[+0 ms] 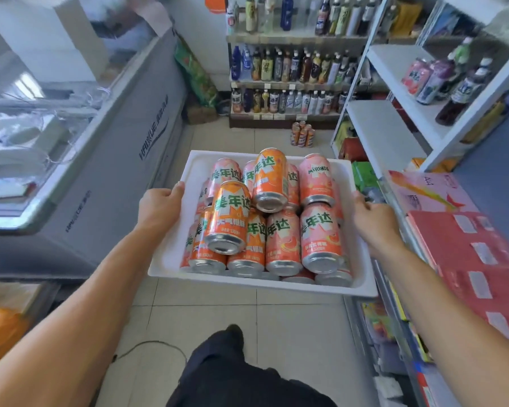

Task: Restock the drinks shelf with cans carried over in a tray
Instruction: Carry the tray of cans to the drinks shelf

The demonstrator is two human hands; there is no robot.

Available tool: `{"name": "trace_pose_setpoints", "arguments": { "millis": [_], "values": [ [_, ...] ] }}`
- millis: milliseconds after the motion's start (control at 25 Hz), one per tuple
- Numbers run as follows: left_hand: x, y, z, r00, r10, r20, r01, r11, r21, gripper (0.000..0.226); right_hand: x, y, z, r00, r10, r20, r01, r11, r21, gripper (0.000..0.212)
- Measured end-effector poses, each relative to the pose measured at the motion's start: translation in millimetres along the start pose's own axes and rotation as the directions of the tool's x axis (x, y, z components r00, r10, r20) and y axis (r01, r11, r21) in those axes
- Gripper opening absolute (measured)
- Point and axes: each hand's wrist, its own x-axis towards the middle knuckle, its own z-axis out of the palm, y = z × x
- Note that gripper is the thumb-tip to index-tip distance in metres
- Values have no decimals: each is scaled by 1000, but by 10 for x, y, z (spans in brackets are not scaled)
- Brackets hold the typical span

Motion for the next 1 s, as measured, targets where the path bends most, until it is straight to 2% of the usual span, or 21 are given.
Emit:
{"name": "trace_pose_setpoints", "arguments": {
  "millis": [120,240,440,640,800,1000],
  "values": [
    [792,278,240,999,30,37,-30,1000,-2,52,612,-257,327,999,-7,-34,5,999,-42,52],
    [1648,590,449,994,79,77,-81,996,28,53,1211,-624,683,995,62,-73,-67,995,-69,60],
    [2930,1204,686,980,129,151,-141,987,76,52,2048,-1172,1046,980,152,-128,-164,983,-87,61],
    [4005,1923,1041,962,185,202,-208,973,101,53,2992,-1625,1356,948,273,-164,-272,962,31,56],
    [4860,2437,1530,948,215,234,-250,959,133,57,3909,-1844,1570,929,314,-197,-288,946,149,51],
    [5801,3269,2200,926,241,292,-282,953,109,58,5026,-2098,1654,907,368,-204,-335,925,179,51]
  ]
}}
